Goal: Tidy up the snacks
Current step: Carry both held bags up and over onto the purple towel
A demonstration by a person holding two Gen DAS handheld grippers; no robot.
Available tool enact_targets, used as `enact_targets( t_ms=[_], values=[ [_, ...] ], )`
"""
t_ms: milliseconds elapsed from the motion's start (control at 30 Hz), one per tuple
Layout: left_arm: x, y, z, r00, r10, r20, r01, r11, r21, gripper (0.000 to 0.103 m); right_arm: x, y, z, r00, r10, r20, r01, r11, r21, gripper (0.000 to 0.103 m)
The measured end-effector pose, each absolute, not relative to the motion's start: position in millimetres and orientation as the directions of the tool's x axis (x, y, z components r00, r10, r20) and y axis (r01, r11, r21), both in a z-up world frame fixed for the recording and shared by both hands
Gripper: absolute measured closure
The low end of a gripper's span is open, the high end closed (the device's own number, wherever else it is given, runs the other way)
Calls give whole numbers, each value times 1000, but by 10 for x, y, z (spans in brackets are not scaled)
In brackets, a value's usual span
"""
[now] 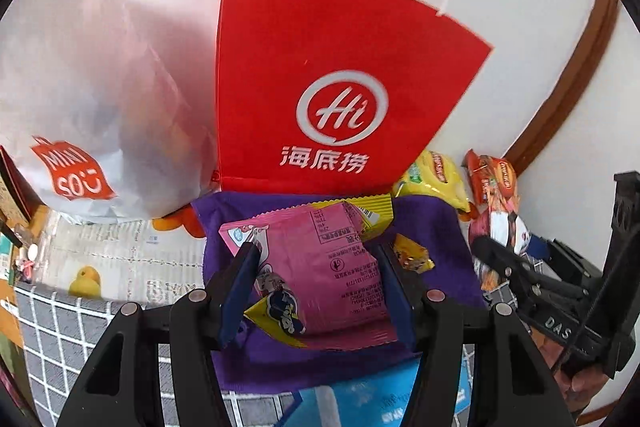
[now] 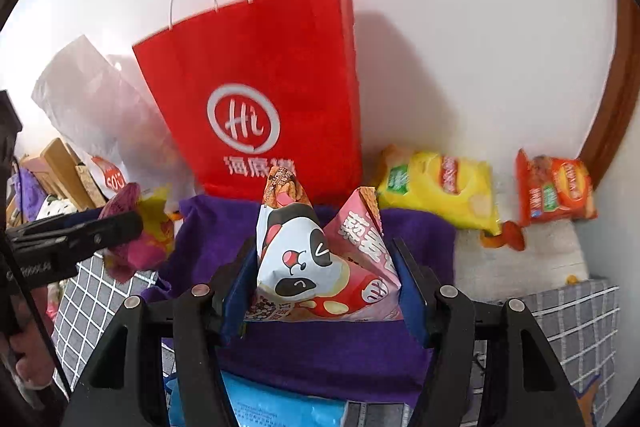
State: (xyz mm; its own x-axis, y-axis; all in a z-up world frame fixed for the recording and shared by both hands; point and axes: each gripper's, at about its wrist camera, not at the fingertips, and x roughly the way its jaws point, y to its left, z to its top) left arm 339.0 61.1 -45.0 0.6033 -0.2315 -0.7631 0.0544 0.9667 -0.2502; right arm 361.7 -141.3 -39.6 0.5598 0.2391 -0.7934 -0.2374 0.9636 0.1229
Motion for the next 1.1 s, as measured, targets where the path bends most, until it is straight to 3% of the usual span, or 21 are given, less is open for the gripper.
enact_targets(
  t_ms=[100,233,1100],
  values=[
    [3479,662,-623,583,-236,-777,43,964,-261,45,3708,-1430,-594,505,281,-816,-240,954,181,40],
    [3576,771,-837,549,-243,-800,16,960,-281,45,3736,-1438,-645,525,213,-824,-237,966,98,40],
    [3715,869,-1102,497,-249,-831,-28,953,-303,45,3758,-1369,-1025,339,229,-912,-279,951,134,40]
  ],
)
